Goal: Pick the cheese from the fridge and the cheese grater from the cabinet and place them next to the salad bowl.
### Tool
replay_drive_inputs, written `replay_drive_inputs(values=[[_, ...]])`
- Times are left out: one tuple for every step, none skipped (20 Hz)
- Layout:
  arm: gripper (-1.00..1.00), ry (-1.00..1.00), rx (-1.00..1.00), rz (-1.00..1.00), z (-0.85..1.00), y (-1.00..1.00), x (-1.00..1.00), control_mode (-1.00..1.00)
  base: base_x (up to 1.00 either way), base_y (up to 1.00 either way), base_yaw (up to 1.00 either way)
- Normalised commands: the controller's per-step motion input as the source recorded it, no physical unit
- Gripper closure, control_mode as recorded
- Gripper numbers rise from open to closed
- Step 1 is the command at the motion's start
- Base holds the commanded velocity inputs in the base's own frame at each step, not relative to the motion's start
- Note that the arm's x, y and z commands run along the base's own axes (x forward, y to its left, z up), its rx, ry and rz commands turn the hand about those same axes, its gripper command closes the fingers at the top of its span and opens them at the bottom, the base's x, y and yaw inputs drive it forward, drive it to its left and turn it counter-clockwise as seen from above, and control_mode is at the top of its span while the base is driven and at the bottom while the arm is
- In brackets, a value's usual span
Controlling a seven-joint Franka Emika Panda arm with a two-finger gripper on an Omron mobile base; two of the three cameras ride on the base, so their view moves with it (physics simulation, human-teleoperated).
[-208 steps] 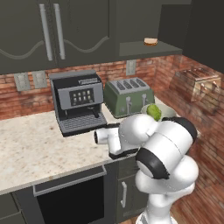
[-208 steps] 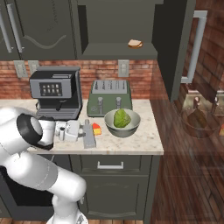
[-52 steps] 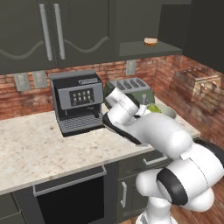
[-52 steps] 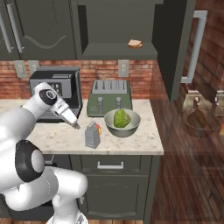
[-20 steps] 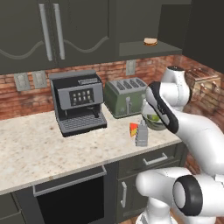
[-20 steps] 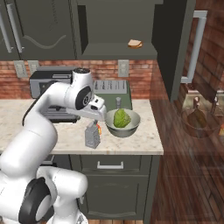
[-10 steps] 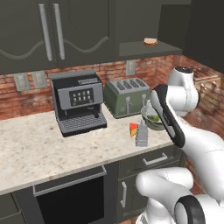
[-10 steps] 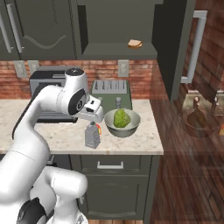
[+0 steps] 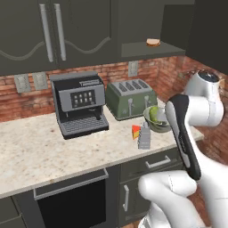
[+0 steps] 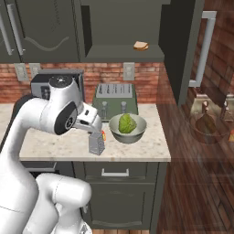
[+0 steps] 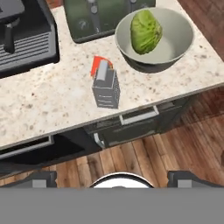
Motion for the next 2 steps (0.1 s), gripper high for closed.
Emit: replay_drive_inputs(values=[[-1.0, -0.1, -0.01, 0.0, 0.61, 0.0, -0.54, -1.0, 0.0, 0.0, 0.0], [-1.0, -0.1, -0.01, 0.0, 0.63, 0.0, -0.51, -1.0, 0.0, 0.0, 0.0]])
